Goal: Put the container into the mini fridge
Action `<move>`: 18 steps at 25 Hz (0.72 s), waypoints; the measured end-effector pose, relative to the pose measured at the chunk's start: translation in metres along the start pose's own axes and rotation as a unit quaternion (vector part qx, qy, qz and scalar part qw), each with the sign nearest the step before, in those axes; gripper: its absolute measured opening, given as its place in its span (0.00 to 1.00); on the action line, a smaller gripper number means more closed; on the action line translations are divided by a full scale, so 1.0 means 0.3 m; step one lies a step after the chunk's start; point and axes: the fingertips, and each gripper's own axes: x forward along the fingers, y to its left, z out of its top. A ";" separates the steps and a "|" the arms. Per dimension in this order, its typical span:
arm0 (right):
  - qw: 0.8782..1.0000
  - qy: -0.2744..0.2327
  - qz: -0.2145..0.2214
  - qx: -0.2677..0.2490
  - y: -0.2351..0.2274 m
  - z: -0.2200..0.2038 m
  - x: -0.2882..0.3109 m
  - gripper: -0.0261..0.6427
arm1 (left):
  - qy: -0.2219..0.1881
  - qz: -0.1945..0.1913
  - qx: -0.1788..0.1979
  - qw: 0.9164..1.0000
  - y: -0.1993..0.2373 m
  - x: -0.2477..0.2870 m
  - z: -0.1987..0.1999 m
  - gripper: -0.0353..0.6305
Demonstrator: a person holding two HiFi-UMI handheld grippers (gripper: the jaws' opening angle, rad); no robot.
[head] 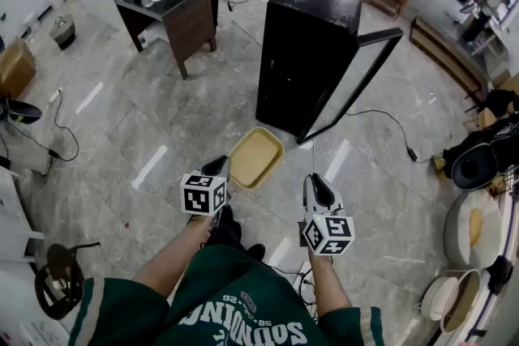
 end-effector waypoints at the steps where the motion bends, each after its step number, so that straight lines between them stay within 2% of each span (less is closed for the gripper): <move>1: 1.000 0.000 -0.001 -0.002 0.000 0.001 -0.004 0.09 | 0.000 -0.001 0.001 1.000 -0.003 -0.001 0.003 0.09; 18: 1.000 0.002 -0.014 -0.025 0.005 -0.013 -0.053 0.09 | 0.000 -0.006 0.007 1.000 -0.045 -0.006 0.001 0.09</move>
